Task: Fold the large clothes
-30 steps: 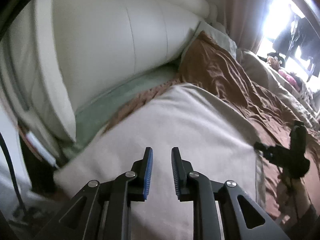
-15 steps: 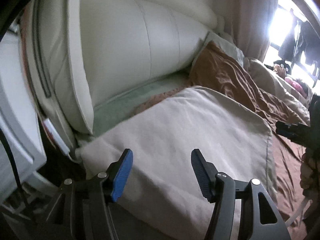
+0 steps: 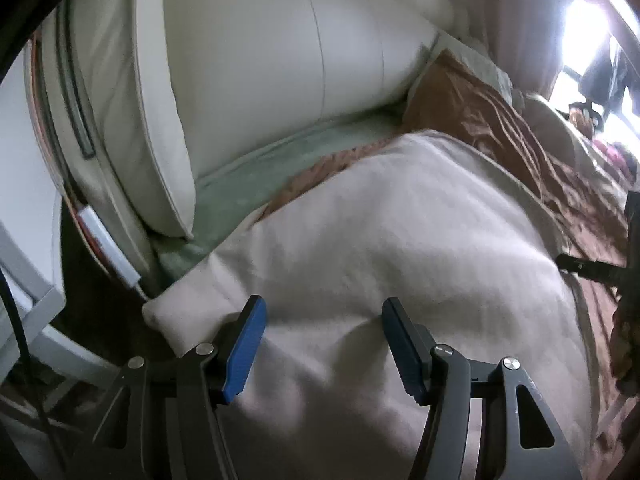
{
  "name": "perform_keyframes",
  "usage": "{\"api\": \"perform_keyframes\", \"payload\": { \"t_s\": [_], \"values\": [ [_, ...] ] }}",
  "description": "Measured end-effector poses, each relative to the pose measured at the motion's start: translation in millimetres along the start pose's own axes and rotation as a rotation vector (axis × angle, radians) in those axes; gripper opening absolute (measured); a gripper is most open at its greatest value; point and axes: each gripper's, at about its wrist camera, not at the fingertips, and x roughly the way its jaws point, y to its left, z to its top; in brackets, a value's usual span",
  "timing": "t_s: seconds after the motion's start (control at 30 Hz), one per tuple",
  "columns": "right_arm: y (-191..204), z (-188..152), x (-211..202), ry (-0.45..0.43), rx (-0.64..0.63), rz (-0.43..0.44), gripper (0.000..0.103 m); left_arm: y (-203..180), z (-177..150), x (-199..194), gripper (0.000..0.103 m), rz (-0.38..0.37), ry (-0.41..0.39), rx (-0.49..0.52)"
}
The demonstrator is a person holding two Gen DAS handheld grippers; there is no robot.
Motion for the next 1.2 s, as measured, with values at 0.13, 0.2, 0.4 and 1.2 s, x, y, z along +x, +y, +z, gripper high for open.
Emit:
{"api": "perform_keyframes", "payload": {
  "t_s": [0.13, 0.2, 0.4, 1.2],
  "values": [
    [3.1, -8.5, -17.2, -0.015, -0.024, -0.028, 0.047, -13.2, -15.1, -13.2, 0.062, 0.011, 0.016, 0.049],
    [-1.9, -13.7, -26.4, -0.017, -0.031, -0.036, 0.047, -18.2, -25.6, -19.4, 0.062, 0.022, 0.029, 0.055],
    [-17.1, -30.0, -77.5, -0.025, -0.017, -0.033, 0.047, -48.3, -45.9, -50.4, 0.062, -0.038, 0.042, 0.093],
    [-44.2, -146.4, -317.7, -0.229, -0.081, -0.165, 0.103, -191.0, -84.0, -183.8, 0.103, -0.206, -0.138, 0.095]
  ]
}}
